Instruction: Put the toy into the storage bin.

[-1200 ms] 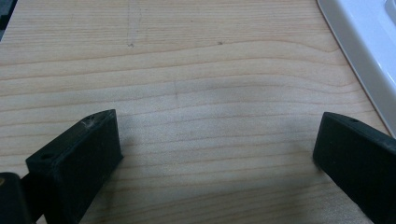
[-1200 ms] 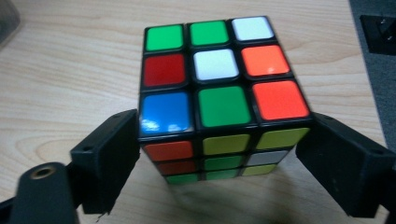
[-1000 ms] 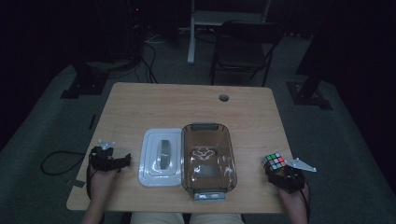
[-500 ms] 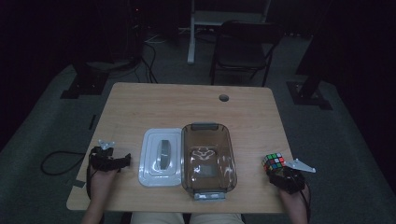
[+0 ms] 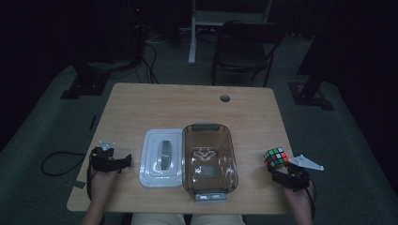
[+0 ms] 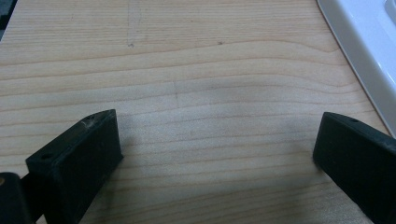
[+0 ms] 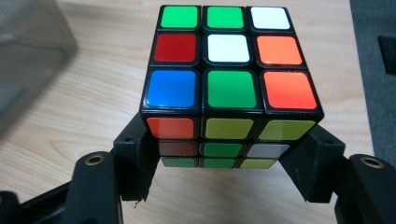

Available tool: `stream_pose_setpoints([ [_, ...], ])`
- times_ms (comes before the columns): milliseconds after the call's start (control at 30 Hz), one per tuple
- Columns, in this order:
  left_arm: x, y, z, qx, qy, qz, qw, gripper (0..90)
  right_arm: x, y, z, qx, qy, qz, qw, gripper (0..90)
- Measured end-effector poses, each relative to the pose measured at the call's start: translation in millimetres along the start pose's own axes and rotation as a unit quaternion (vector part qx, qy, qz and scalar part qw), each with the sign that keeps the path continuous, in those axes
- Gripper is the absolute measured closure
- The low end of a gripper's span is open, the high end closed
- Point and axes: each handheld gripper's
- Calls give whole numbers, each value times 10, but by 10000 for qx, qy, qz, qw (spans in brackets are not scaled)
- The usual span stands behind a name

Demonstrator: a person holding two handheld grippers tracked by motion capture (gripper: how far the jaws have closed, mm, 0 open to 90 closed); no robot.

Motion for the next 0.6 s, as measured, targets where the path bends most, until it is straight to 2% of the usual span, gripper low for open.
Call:
stream_pose_setpoints([
  [33,0,0,0,0,1,0,10000,17,-58,42,28,-81,36,-90,9999,341],
  [300,0,0,0,0,3,0,10000,16,-269,169,153,-227,275,-315,9989,341],
  [600,0,0,-1,0,5,-1,10000,17,-523,314,327,-562,639,-516,9950,341],
])
Point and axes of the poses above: each handheld gripper's, and its own axes: y roughly backward along the jaws, x roughly out of its underside, z roughly to its left, and after that the axes turned 9 degrees about -x, right-handed
